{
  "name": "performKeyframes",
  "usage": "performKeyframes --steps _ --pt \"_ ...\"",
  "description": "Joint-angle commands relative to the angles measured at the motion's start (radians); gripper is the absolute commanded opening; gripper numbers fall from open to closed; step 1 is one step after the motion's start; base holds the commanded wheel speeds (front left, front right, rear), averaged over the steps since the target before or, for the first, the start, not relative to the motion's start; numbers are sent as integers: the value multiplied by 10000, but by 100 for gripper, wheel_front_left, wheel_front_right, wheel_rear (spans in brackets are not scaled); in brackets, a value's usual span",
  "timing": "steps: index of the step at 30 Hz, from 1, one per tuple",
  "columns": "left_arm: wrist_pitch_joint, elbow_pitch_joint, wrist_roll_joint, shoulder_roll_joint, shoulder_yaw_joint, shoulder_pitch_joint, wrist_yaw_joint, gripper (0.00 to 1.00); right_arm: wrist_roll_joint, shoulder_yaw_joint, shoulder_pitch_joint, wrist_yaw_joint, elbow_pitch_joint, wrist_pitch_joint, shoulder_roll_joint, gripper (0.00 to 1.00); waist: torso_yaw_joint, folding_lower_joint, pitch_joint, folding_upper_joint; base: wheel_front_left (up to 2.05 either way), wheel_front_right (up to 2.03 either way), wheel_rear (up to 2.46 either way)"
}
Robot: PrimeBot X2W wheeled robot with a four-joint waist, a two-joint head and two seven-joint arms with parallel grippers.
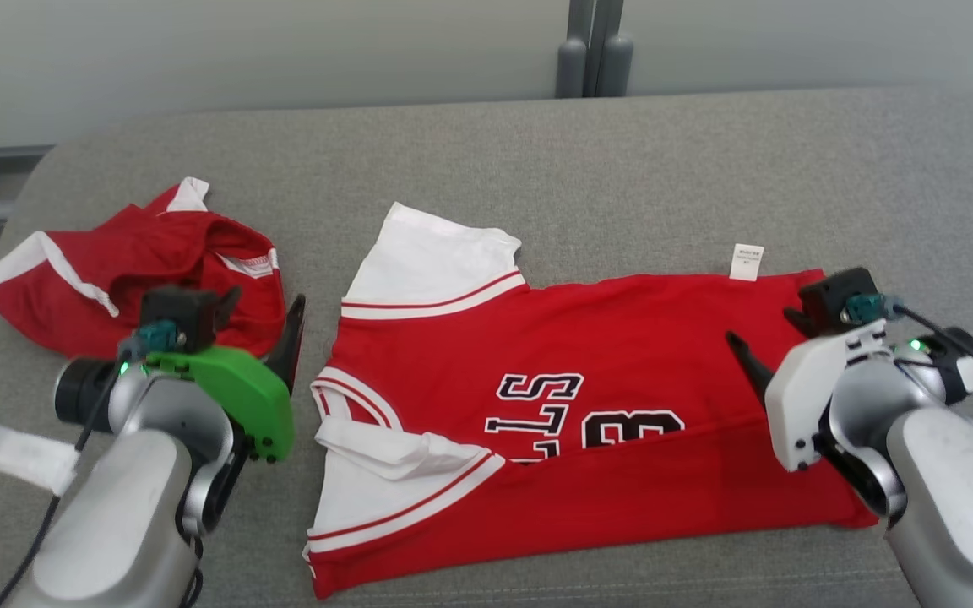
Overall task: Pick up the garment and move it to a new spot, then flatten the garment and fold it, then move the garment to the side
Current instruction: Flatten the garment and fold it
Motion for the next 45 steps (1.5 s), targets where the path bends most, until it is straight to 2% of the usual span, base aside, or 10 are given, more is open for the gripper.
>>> performKeyframes --steps 1,6,13,33,35,36,39,40,41,45 --pt "272 290 110 -39 -89 -692 -174 100 162 164 -546 -11 53 350 -178 100 -354 0 1121 0 0 0 0" --pt "1092 1422 322 -162 -300 -2662 -484 100 403 790 -2277 -13 242 1274 -734 100 -811 0 2179 0 0 0 0" --pt "1681 2918 395 -500 -415 -4425 -670 100 528 1798 -3902 -14 545 1557 -1114 100 -1406 0 2938 0 0 0 0" --pt "2735 5619 899 -626 -877 -7197 -621 100 696 2046 -5275 -13 955 1052 -1217 100 -2183 0 4400 0 0 0 0" --pt "2777 5756 876 -687 -906 -7249 -594 82 676 2018 -5266 -13 974 1039 -1224 100 -2167 0 4428 0 0 0 0" --pt "2777 5756 876 -687 -906 -7249 -594 82 676 2018 -5266 -13 974 1039 -1224 100 -2167 0 4428 0 0 0 0" --pt "2789 5981 866 -740 -950 -7272 -542 38 692 1993 -5218 -13 1013 1076 -1217 100 -2141 0 4474 0 0 0 0" --pt "2857 6050 821 -780 -956 -7269 -526 9 722 2008 -5206 -13 1022 1124 -1238 100 -2122 0 4488 0 0 0 0" --pt "2926 6114 799 -829 -978 -7271 -522 0 742 2024 -5206 -13 1023 1168 -1277 100 -2098 0 4503 0 0 0 0" --pt "3009 6266 687 -1092 -1018 -7248 -547 0 1023 2102 -5356 -13 925 1670 -1530 100 -1957 0 4570 0 0 0 0"
